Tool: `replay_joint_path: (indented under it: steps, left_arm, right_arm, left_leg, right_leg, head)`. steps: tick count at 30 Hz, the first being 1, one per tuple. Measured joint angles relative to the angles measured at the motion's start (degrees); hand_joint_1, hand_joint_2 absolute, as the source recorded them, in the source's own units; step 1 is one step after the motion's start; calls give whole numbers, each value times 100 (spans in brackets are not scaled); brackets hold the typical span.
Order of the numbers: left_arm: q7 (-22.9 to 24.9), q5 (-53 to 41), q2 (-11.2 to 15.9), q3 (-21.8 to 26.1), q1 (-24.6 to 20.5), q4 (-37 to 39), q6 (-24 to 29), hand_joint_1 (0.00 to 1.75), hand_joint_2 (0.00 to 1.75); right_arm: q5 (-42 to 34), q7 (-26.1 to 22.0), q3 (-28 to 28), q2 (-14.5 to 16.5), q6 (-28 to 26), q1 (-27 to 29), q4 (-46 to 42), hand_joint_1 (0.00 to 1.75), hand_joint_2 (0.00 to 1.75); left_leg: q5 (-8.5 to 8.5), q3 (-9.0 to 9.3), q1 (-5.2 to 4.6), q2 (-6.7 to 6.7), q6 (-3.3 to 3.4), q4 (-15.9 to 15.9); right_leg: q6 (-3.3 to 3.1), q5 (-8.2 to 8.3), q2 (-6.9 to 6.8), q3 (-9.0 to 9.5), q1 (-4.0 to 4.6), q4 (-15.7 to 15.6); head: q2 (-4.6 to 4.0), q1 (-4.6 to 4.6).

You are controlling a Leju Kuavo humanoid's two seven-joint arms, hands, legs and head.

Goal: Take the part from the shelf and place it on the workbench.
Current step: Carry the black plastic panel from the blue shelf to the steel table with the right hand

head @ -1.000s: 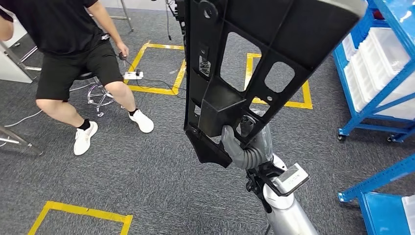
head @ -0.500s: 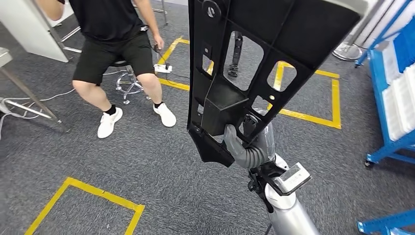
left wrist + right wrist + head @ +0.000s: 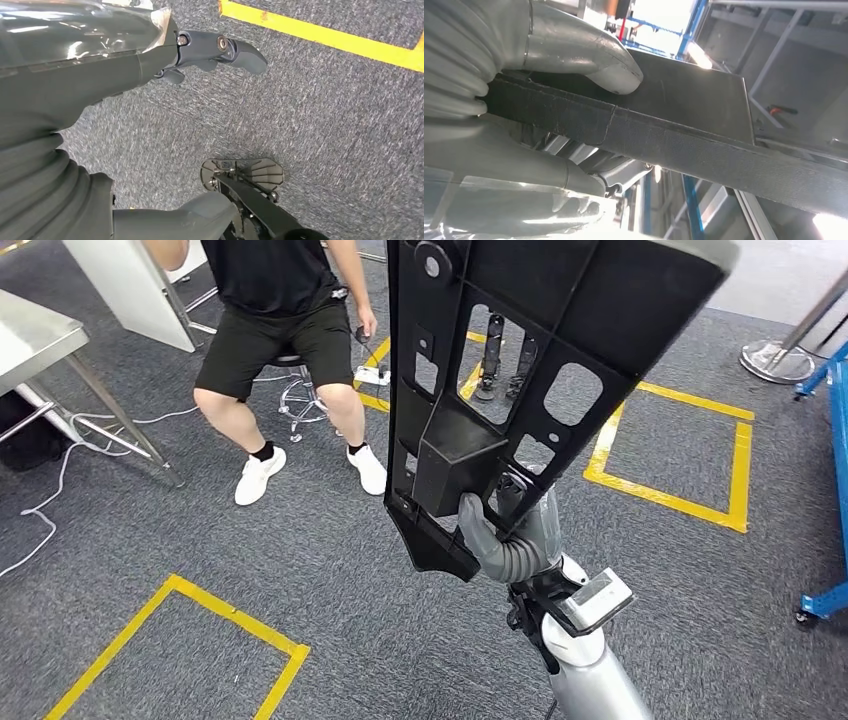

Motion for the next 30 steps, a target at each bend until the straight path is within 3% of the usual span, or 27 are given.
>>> replay_joint_path:
  steps: [2, 3, 4, 7, 9, 11, 13, 14, 15, 17, 19, 21, 22, 24, 26, 28, 29, 30]
  left_arm:
    - [-26, 0, 4, 0, -5, 0, -37, 0, 175]
    - [-37, 0, 6, -1, -12, 0, -48, 0, 175]
    - [-44, 0, 7, -1, -18, 0, -56, 0, 175]
    - [-49, 3, 11, -1, -17, -1, -69, 0, 175]
    - [-48, 10, 8, 0, -17, -2, -70, 0, 175]
    - [-52, 20, 4, 1, -28, -2, -70, 0, 175]
    - [-59, 24, 3, 3, -33, -2, -68, 0, 175]
    - [-61, 24, 3, 4, -31, -2, -68, 0, 175]
    - [-61, 24, 1, 4, -29, -2, -68, 0, 175]
    - [-60, 24, -5, 3, -28, -2, -68, 0, 175]
    - [-55, 21, -8, 3, -26, -2, -69, 0, 175]
    - [-51, 17, -5, 4, -11, -2, -70, 0, 175]
    - [-50, 13, -2, 4, 0, -1, -71, 0, 175]
    - [-49, 9, -2, 4, 7, 1, -73, 0, 175]
    - [-48, 6, -4, 4, -4, 1, -73, 0, 175]
    - [-48, 3, -4, 4, -7, 1, -76, 0, 175]
    - [-48, 2, -4, 4, -4, 1, -78, 0, 175]
    - [-48, 1, -4, 4, -2, 1, -80, 0, 175]
  right_arm:
    - [-14, 3, -37, 1, 30, 2, -8, 175, 175]
    - [-20, 4, -53, 1, 41, 3, -13, 175, 175]
    - [-25, 5, -66, 1, 48, 4, -17, 175, 175]
    - [-34, 10, -85, 6, 77, 5, -28, 175, 175]
    - [-35, 12, -96, 10, 110, 0, -41, 175, 175]
    - [-35, 13, -116, 3, 143, 5, -39, 175, 175]
    - [-33, 16, -140, -5, 160, 26, -30, 175, 175]
    - [-32, 19, -151, -7, 162, 33, -27, 175, 175]
    - [-32, 19, -160, -8, 163, 37, -26, 175, 175]
    - [-28, 18, -175, -8, 163, 36, -28, 175, 175]
    - [-19, 17, -186, -5, 164, 41, -30, 175, 175]
    - [-10, 18, -191, 0, 165, 51, -32, 175, 175]
    - [-8, 18, -193, 4, 166, 53, -32, 175, 175]
    - [-4, 17, -195, 16, 167, 51, -33, 175, 175]
    - [-1, 17, -197, 22, 168, 56, -33, 175, 175]
    - [2, 18, -199, 22, 169, 64, -31, 175, 175]
    - [4, 19, -198, 22, 171, 67, -30, 175, 175]
    - [7, 19, -198, 22, 173, 70, -30, 175, 175]
  left_leg:
    - [337, 407, -36, 182, 67, -788]
    - [414, 543, -62, 254, 101, -1054]
    - [432, 607, -90, 297, 127, -1188]
    - [452, 652, -111, 148, 206, -1284]
    - [516, 754, -74, 33, 267, -1405]
    - [543, 794, -53, -91, 296, -1454]
    - [541, 791, -53, -242, 298, -1452]
    - [537, 793, -52, -322, 295, -1449]
    - [533, 800, -48, -403, 286, -1445]
    - [509, 803, -46, -557, 247, -1415]
    - [474, 766, -55, -674, 183, -1362]
    - [462, 720, -40, -758, 115, -1344]
    - [451, 706, -28, -739, 88, -1328]
    - [305, 607, -29, -481, 29, -1095]
    - [-34, 282, -23, -151, -22, -430]
    - [-264, -88, 0, -50, -54, 233]
    - [-230, -150, 4, -36, -58, 308]
    - [-85, -79, 3, -15, -47, 133]
  right_leg:
    - [11, -28, -95, 30, 32, -2]
    - [30, -43, -136, 41, 45, -4]
    - [51, -56, -176, 51, 55, -9]
    - [133, -83, -258, 98, 59, -36]
    - [146, -229, -45, 15, 58, 220]
    - [102, -515, 212, -329, 37, 919]
    - [116, -679, 269, -681, 26, 1511]
    - [158, -632, 277, -724, 20, 1523]
    - [215, -498, 294, -654, 9, 1310]
    - [317, -128, 463, -321, -36, 509]
    - [296, 75, 613, -103, -64, 12]
    - [196, 99, 571, -71, -48, -39]
    - [160, 103, 525, -61, -49, -44]
    - [78, 102, 416, -27, -64, -64]
    - [11, 76, 292, -1, -48, -70]
    - [-22, 51, 157, 9, -20, -70]
    - [-32, 40, 93, 14, -11, -70]
    - [-36, 28, 34, 27, -2, -70]
  head:
    - [0, 3]
    - [1, 4]
    - [1, 5]
    - [0, 8]
    - [0, 23]
    - [0, 51]
    - [1, 69]
    - [1, 68]
    - [0, 69]
    - [0, 72]
    - [2, 69]
    - [2, 61]
    - [2, 57]
    - [0, 26]
    - [0, -7]
    - [0, -8]
    - [0, -9]
    - [0, -10]
